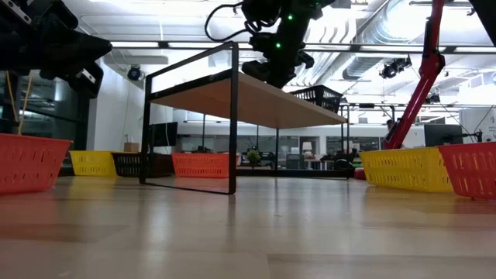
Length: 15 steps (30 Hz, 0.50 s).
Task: Stack baskets on shelf by color
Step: Put the top right black basket on the shelf, then stack the top black basket on top of the black basket on the shelf
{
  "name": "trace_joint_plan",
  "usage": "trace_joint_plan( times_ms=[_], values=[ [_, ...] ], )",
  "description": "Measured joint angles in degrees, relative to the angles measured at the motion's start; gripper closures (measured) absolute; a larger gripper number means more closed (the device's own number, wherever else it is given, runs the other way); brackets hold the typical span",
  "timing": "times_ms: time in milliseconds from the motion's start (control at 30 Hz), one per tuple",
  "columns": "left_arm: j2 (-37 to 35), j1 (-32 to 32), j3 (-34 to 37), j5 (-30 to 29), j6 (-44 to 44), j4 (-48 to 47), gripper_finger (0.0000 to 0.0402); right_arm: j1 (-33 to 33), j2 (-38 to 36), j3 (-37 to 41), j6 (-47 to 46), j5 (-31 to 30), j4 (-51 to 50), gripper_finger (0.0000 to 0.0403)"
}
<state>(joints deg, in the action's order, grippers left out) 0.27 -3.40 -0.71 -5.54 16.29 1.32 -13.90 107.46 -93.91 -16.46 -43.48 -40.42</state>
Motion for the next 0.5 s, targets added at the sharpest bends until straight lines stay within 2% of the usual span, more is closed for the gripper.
trace_joint_plan(
  times_ms=[233,367,500],
  values=[
    [0.0,0.0,0.0,0.0,0.0,0.0,0.0398,2.7,-1.9,0.0,6.6,6.8,3.3,0.0403],
    [0.0,0.0,0.0,0.0,0.0,0.0,0.0398,7.2,-4.3,0.0,7.8,9.9,-1.7,0.0403],
    [0.0,0.0,0.0,0.0,0.0,0.0,0.0398,12.8,-8.1,4.3,5.9,8.7,-6.9,0.0403]
  ],
)
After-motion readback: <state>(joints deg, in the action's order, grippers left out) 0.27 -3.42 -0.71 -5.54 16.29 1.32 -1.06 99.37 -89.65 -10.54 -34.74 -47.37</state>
